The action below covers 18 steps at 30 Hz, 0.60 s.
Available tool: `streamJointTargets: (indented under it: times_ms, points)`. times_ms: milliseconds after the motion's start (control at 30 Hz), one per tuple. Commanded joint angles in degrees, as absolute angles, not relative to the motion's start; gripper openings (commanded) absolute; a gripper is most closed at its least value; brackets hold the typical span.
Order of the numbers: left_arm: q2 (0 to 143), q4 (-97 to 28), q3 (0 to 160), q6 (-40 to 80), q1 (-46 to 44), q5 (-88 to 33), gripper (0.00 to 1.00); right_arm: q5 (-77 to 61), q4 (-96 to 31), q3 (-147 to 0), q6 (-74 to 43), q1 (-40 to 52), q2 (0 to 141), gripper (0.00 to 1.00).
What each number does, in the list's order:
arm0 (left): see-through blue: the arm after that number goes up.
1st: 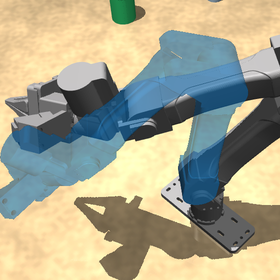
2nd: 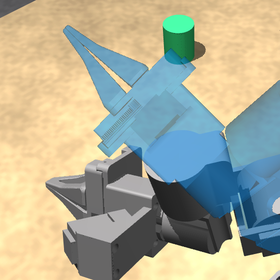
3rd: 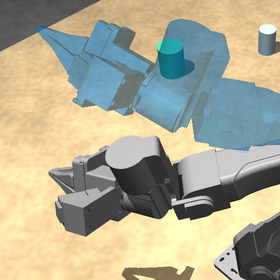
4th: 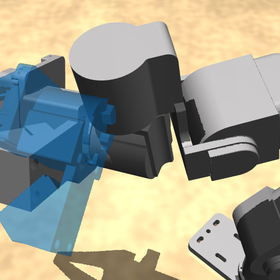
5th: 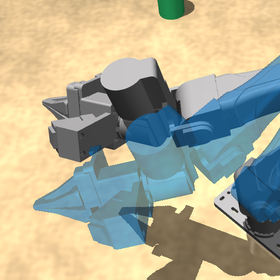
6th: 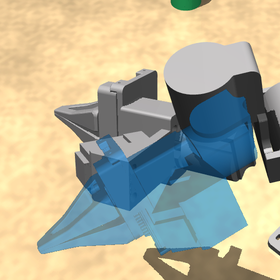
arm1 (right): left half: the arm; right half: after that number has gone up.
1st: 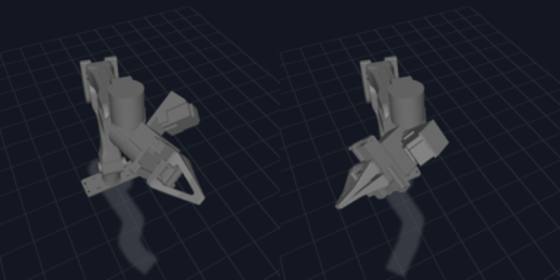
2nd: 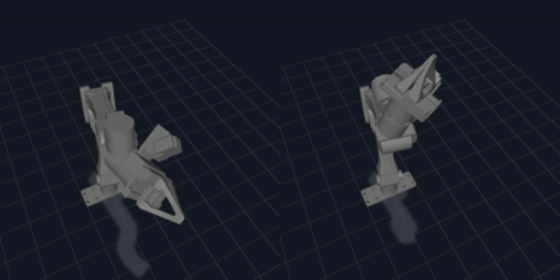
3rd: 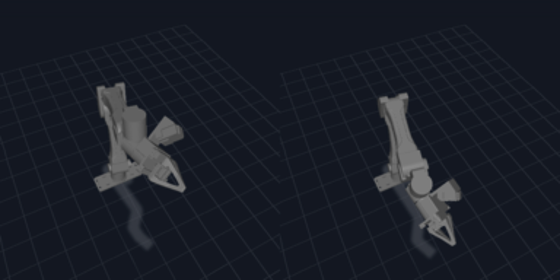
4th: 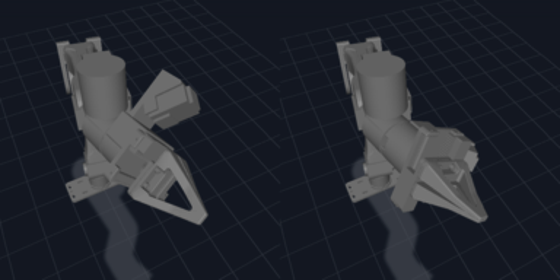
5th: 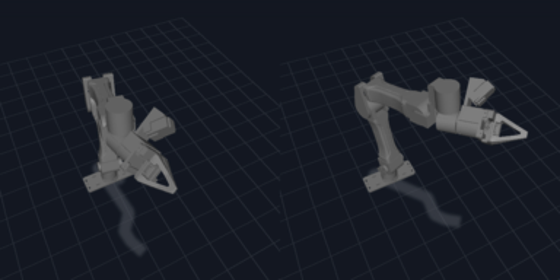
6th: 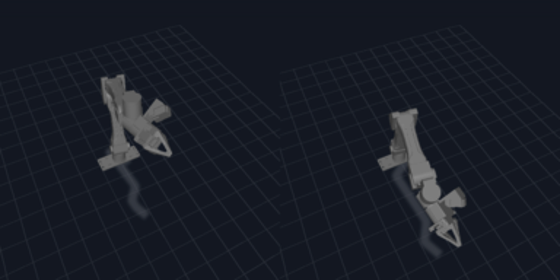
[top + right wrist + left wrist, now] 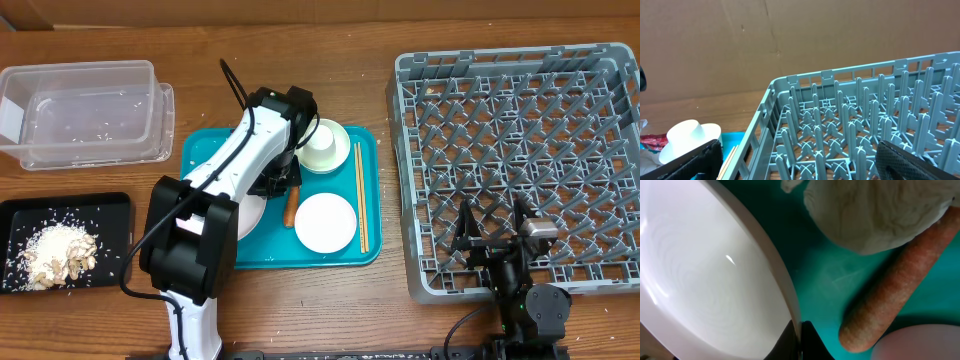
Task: Sort waste into correct bins and load items into the dishwasher
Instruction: 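Carry the plate back and set it down on the teal tray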
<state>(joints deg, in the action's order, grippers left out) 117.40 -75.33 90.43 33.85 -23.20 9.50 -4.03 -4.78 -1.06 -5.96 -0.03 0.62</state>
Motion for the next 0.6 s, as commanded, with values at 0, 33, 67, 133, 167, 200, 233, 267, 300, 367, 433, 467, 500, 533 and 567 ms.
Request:
streamJointTargets:
  times_ms: [0, 33, 67, 133, 167, 200, 233, 267, 300, 367, 433, 467, 500, 533, 567]
  points:
    - [117.8, -73.3, 88.2, 35.1, -23.3, 7.4, 0.04, -3.5, -4.6, -0.5, -6.0, -0.3, 0.2, 1.0]
    - [117.8, -72.9, 87.8, 35.0, -23.3, 7.6, 0.04, -3.5, -4.6, -0.5, -5.9, -0.3, 0.2, 1.0]
    - [117.8, -72.4, 87.4, 34.7, -23.3, 7.7, 0.04, -3.5, -4.6, -0.5, -6.0, -0.3, 0.2, 1.0]
    - [117.8, -72.1, 86.7, 34.7, -23.2, 7.9, 0.04, -3.5, -4.6, -0.5, -5.9, -0.3, 0.2, 1.0]
    - [117.8, -72.1, 86.5, 34.7, -23.2, 7.9, 0.04, -3.5, -4.6, -0.5, -5.9, -0.3, 0.2, 1.0]
    - [117.8, -72.1, 86.4, 34.7, -23.2, 7.9, 0.04, -3.6, -4.6, -0.5, -5.9, -0.3, 0.2, 1.0]
    - [117.8, -72.1, 86.4, 34.7, -23.2, 7.9, 0.04, -3.5, -4.6, -0.5, -6.0, -0.3, 0.2, 1.0]
    - [117.8, -72.1, 86.4, 34.7, -23.2, 7.9, 0.08, -3.5, -4.6, -0.5, -5.9, -0.3, 0.2, 1.0]
    - [117.8, -72.1, 86.4, 34.7, -23.2, 7.9, 0.16, -3.5, -4.6, -0.5, -5.9, -0.3, 0.2, 1.0]
    - [117.8, -72.2, 86.4, 34.1, -23.2, 7.9, 0.3, -3.5, -4.6, -0.5, -5.9, -0.3, 0.2, 1.0]
    - [117.7, -72.2, 86.4, 32.8, -23.2, 7.9, 0.35, -3.5, -4.6, -0.5, -5.9, -0.3, 0.2, 1.0]
    - [117.7, -72.3, 86.5, 32.1, -23.2, 7.9, 0.35, -3.5, -4.6, -0.5, -5.9, -0.3, 0.2, 1.0]
    - [117.7, -72.7, 86.7, 31.6, -23.2, 7.9, 0.35, -3.5, -4.6, -0.5, -5.9, -0.3, 0.2, 1.0]
    - [117.7, -73.3, 87.1, 31.5, -23.2, 8.1, 0.34, -3.5, -4.6, -0.5, -6.0, -0.3, 0.2, 1.0]
    - [117.7, -74.0, 87.8, 31.4, -23.2, 8.1, 0.33, -3.5, -4.6, -0.5, -5.9, -0.3, 0.2, 1.0]
